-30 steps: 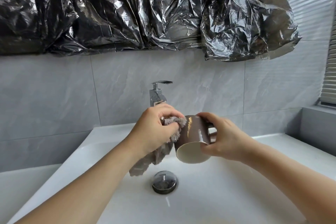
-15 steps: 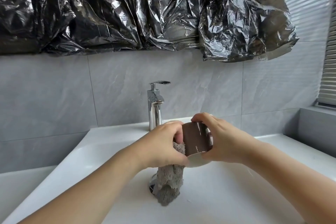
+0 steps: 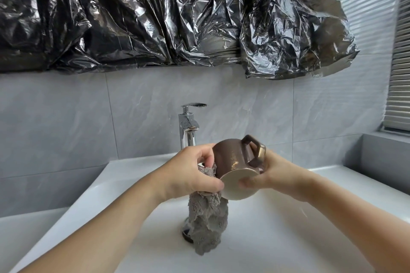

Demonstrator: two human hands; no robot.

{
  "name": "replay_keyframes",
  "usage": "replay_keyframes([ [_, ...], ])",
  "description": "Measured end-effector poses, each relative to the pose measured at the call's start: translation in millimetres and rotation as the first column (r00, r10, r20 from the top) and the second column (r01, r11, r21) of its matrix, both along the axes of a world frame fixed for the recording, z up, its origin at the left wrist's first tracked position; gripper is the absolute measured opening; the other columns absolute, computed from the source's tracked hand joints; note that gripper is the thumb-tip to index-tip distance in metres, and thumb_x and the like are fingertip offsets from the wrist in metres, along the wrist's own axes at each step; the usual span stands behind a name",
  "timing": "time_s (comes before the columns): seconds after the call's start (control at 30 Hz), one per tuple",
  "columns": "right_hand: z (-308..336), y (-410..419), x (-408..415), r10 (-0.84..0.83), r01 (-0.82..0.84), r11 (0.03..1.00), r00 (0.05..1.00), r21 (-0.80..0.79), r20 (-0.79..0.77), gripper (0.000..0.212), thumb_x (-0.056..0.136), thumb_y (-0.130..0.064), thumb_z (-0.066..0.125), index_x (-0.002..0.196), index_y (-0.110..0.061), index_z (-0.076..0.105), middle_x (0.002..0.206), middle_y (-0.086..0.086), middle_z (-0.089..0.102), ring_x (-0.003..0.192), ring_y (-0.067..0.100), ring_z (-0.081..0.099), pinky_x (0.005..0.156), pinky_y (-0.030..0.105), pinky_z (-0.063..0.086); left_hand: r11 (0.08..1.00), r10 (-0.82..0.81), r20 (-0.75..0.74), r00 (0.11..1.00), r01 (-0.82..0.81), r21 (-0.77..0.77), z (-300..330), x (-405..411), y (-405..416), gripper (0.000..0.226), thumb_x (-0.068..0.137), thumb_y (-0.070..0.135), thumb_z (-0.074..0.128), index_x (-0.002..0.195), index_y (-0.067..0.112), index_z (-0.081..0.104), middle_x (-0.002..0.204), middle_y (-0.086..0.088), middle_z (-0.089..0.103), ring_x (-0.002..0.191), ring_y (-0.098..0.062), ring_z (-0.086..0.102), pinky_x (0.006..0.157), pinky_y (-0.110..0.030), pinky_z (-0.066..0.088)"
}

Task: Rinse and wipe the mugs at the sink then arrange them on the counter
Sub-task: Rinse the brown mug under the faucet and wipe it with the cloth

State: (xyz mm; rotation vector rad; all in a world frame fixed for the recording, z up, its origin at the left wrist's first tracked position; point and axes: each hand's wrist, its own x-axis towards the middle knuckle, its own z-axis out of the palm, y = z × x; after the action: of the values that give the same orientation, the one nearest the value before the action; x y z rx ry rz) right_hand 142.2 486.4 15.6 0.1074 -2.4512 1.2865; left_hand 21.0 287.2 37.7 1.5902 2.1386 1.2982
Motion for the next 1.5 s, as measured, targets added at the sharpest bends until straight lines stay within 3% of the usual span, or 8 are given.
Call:
replay_keyframes([
  [0.2, 0, 0, 3, -0.141, 0.149, 0.988, 0.98, 0.05, -0.14, 0.041, 0.059, -0.029, 0.071, 0.096, -0.032, 0.053, 0.087, 0.0, 0.064, 0.08, 0.016, 0.059, 0.072, 0.042, 0.055, 0.993, -0.107, 0.167, 0.98, 0.096, 0.072, 4, 2, 0, 0.023, 0.068, 0.001, 0.07, 0.074, 0.022, 0.063, 0.134, 0.015, 0.046, 0.115, -0.001, 0.059, 0.069, -0.017, 0.048],
  [0.37, 5, -11, 9, -0.155, 0.186, 0.973, 0.964, 0.134, -0.214, 0.059, 0.053, -0.042, 0.068, 0.109, -0.036, 0.05, 0.089, -0.019, 0.063, 0.084, 0.012, 0.065, 0.065, 0.021, 0.052, 0.911, 0.049, 0.228, 0.972, -0.137, 0.388, 6, -1, 9, 0.039, 0.065, 0.003, 0.062, 0.098, 0.022, 0.058, 0.103, -0.003, 0.06, 0.087, -0.015, 0.06, 0.074, -0.025, 0.05],
  [0.5, 4, -16, 9, -0.156, 0.209, 0.919, 0.971, 0.333, -0.18, 0.068, 0.059, -0.041, 0.074, 0.119, -0.02, 0.05, 0.098, -0.024, 0.059, 0.093, 0.008, 0.064, 0.08, 0.032, 0.055, 0.777, 0.133, 0.325, 0.936, -0.302, 0.553, 10, 5, 16, 0.023, 0.062, 0.01, 0.074, 0.079, 0.017, 0.061, 0.086, -0.001, 0.067, 0.08, -0.015, 0.062, 0.078, -0.03, 0.051],
  [0.73, 1, -13, 5, -0.201, 0.264, 0.911, 0.955, 0.317, -0.218, 0.085, 0.052, -0.053, 0.067, 0.132, -0.033, 0.049, 0.117, -0.014, 0.06, 0.109, 0.009, 0.058, 0.092, 0.039, 0.053, 0.939, -0.036, 0.413, 0.91, -0.111, 0.327, 5, 23, 15, 0.032, 0.066, 0.002, 0.051, 0.091, 0.016, 0.065, 0.077, -0.01, 0.058, 0.063, -0.02, 0.051, 0.056, -0.025, 0.042],
  [0.87, 1, -12, 5, -0.192, 0.256, 0.939, 0.945, 0.231, -0.265, 0.085, 0.054, -0.05, 0.064, 0.134, -0.028, 0.051, 0.119, -0.01, 0.062, 0.112, 0.013, 0.059, 0.092, 0.041, 0.054, 0.861, 0.157, 0.277, 0.948, -0.269, 0.431, 3, 18, 18, 0.038, 0.072, 0.0, 0.052, 0.1, 0.025, 0.05, 0.108, -0.002, 0.054, 0.094, -0.01, 0.053, 0.075, -0.02, 0.043],
  [0.97, 1, -13, 4, -0.217, 0.281, 0.937, 0.933, 0.206, -0.286, 0.086, 0.053, -0.052, 0.064, 0.134, -0.027, 0.051, 0.118, -0.009, 0.061, 0.107, 0.009, 0.057, 0.092, 0.038, 0.054, 0.823, 0.331, 0.086, 0.94, -0.332, 0.461, 0, 16, 19, 0.026, 0.08, 0.004, 0.067, 0.093, 0.024, 0.058, 0.093, 0.006, 0.058, 0.082, -0.006, 0.053, 0.073, -0.018, 0.04],
  [1.13, 2, -2, 2, -0.337, 0.395, 0.904, 0.894, 0.162, -0.295, 0.09, 0.051, -0.054, 0.065, 0.135, -0.024, 0.052, 0.12, -0.008, 0.061, 0.108, 0.008, 0.056, 0.093, 0.034, 0.051, 0.91, 0.18, -0.221, 0.959, -0.077, 0.407, -2, 28, 16, 0.027, 0.077, 0.001, 0.073, 0.074, 0.028, 0.071, 0.088, 0.013, 0.07, 0.088, -0.005, 0.066, 0.083, -0.017, 0.048],
  [1.5, 4, -23, 6, -0.244, 0.312, 0.858, 0.947, 0.408, -0.211, 0.097, 0.045, -0.069, 0.066, 0.134, -0.033, 0.047, 0.109, -0.028, 0.052, 0.106, 0.004, 0.054, 0.09, 0.028, 0.05, 0.843, 0.304, -0.059, 0.951, -0.24, 0.48, 1, 32, 20, 0.036, 0.083, 0.006, 0.068, 0.085, 0.033, 0.045, 0.092, 0.009, 0.072, 0.088, -0.015, 0.068, 0.083, -0.043, 0.056],
])
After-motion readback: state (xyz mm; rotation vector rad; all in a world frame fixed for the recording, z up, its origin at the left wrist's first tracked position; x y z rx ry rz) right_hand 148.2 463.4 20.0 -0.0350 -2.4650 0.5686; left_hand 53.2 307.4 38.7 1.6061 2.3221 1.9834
